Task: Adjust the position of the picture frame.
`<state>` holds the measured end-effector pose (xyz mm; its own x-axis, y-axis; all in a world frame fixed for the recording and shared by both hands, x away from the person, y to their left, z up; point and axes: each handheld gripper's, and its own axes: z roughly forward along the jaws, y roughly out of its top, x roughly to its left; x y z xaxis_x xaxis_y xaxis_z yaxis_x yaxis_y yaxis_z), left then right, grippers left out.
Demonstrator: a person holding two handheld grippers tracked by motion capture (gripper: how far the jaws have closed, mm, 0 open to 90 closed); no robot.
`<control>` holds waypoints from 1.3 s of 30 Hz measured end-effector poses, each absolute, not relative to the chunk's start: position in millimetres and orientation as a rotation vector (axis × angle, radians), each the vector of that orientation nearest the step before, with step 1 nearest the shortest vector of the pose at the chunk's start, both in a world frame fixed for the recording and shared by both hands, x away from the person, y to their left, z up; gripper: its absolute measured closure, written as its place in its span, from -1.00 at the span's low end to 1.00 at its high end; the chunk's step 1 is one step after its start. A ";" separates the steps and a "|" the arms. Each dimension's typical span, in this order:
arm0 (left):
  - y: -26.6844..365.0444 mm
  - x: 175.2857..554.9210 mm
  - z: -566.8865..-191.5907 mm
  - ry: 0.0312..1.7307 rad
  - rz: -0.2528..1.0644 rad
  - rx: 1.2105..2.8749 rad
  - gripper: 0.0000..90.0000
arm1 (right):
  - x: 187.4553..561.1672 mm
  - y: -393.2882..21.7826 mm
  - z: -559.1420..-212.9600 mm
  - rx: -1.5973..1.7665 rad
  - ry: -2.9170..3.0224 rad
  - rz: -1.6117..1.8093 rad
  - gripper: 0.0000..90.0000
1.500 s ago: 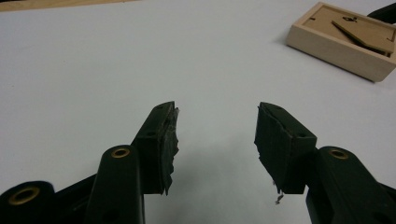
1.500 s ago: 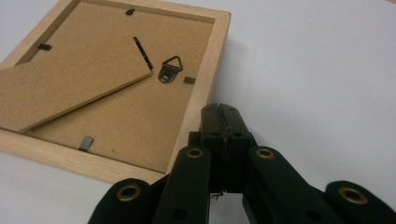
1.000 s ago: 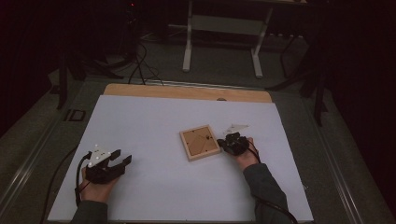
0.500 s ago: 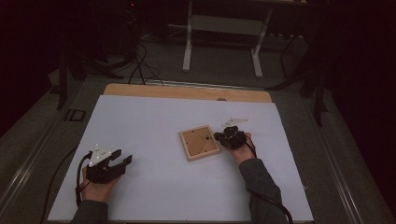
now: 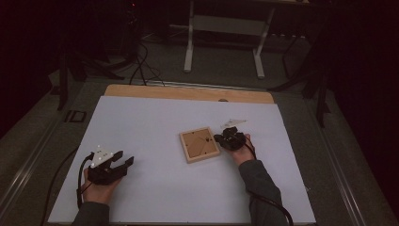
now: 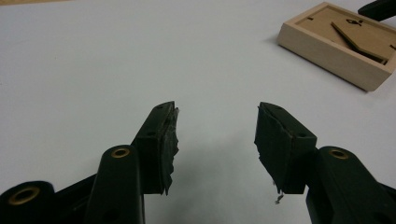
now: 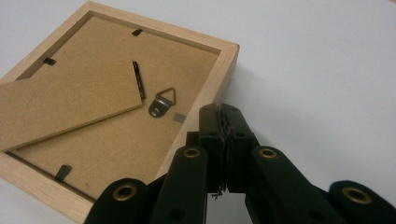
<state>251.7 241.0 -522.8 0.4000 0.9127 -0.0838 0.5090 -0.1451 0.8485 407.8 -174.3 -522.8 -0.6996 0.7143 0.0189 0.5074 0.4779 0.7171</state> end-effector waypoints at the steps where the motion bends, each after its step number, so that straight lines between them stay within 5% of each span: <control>1: 241.0 251.7 -522.8 1.234 0.588 1.797 0.08 | 407.2 -172.8 -522.6 1.034 2.449 1.042 0.95; 15: 233.6 255.0 -524.5 1.218 0.547 1.795 0.10 | 399.7 -158.5 -521.7 0.969 2.491 1.031 0.95; 39: 214.3 271.1 -524.0 1.245 0.514 1.803 0.47 | 386.5 -134.9 -522.3 0.869 2.546 1.058 0.95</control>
<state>271.1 214.3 -524.0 0.4168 0.8994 -0.1321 0.5436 -0.1301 0.8292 386.5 -134.9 -522.3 -0.7908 0.6120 -0.0021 0.4304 0.5586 0.7091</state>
